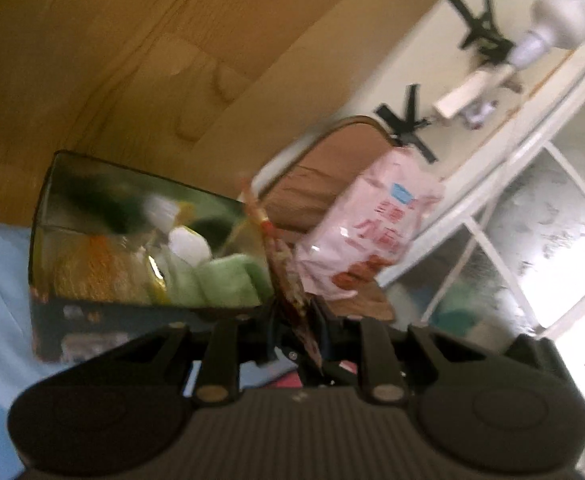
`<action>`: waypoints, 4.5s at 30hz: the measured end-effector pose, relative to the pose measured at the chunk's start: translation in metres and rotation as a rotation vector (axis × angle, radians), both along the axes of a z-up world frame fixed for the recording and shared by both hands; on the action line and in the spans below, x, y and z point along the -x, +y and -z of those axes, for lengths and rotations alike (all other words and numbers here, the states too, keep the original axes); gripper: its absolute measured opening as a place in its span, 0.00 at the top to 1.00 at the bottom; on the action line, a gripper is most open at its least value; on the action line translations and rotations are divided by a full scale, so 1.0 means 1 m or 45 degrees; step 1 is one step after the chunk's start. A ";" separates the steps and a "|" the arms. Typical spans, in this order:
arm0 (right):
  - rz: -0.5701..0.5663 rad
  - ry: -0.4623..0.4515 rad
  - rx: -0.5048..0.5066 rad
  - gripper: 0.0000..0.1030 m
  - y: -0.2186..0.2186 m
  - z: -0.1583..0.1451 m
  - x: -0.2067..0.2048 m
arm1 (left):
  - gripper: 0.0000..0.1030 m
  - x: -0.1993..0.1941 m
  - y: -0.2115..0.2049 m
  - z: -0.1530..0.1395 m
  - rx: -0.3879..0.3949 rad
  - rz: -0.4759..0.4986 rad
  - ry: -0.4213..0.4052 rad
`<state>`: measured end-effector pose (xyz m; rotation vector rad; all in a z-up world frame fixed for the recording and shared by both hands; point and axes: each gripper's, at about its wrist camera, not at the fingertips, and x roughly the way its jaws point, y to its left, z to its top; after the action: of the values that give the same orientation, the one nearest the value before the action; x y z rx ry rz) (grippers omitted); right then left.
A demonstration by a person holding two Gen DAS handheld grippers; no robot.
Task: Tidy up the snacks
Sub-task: 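Carry the red pack into the tin box and open the left gripper, then grasp the pink stick box from the sheet with the left gripper, then lower the pink stick box into the tin box and release it, then grasp the clear nut bag by its yellow tag with the left gripper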
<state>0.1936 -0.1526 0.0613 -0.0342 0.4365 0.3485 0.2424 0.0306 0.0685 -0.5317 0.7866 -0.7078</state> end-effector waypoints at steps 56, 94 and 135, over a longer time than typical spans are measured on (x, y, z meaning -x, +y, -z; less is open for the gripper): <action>-0.139 0.242 -0.086 0.31 -0.091 0.061 0.115 | 0.50 0.151 -0.036 0.061 -0.198 -0.025 0.153; 0.074 -0.009 -0.014 0.47 -0.034 0.010 -0.019 | 0.42 -0.001 0.005 0.002 -0.239 -0.298 -0.026; -0.314 0.339 -0.142 0.50 -0.019 0.055 0.100 | 0.31 0.150 0.055 0.046 -0.096 -0.299 0.134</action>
<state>0.0937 -0.1719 0.0066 0.0688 0.6776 0.6235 0.0924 0.0852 0.0220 -0.5853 0.8299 -0.4347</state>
